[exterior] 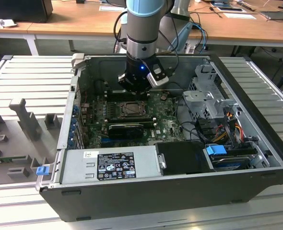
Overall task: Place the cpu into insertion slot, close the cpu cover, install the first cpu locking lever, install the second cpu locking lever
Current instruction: 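Install the second cpu locking lever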
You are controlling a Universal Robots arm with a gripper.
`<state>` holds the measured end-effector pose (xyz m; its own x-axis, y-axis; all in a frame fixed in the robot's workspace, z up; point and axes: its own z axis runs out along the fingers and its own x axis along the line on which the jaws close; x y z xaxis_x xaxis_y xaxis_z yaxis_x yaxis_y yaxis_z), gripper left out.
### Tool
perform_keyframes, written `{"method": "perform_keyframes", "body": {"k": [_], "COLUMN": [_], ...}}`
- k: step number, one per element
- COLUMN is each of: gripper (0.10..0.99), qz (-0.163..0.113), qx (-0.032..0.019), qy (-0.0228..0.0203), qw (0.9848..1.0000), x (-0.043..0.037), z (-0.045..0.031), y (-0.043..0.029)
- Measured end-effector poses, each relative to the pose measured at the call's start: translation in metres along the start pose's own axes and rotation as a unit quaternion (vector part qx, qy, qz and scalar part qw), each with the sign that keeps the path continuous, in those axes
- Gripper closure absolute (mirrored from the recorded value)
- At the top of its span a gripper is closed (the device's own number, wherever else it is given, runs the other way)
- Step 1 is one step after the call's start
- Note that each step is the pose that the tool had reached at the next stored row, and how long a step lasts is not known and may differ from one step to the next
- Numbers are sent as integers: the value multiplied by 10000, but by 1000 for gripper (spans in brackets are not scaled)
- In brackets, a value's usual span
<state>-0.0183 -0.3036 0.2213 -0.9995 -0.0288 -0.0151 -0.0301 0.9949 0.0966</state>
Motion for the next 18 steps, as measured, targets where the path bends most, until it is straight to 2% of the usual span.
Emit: {"method": "perform_keyframes", "body": {"k": [3, 12, 18], "gripper": [980, 980, 980], "qz": [-1, -1, -1], "qx": [1, 9, 8], "qy": [1, 0, 0], "qw": [10000, 10000, 10000], "x": [0, -3, -3], "z": [-12, -159, -226], "y": [-1, 14, 18]}}
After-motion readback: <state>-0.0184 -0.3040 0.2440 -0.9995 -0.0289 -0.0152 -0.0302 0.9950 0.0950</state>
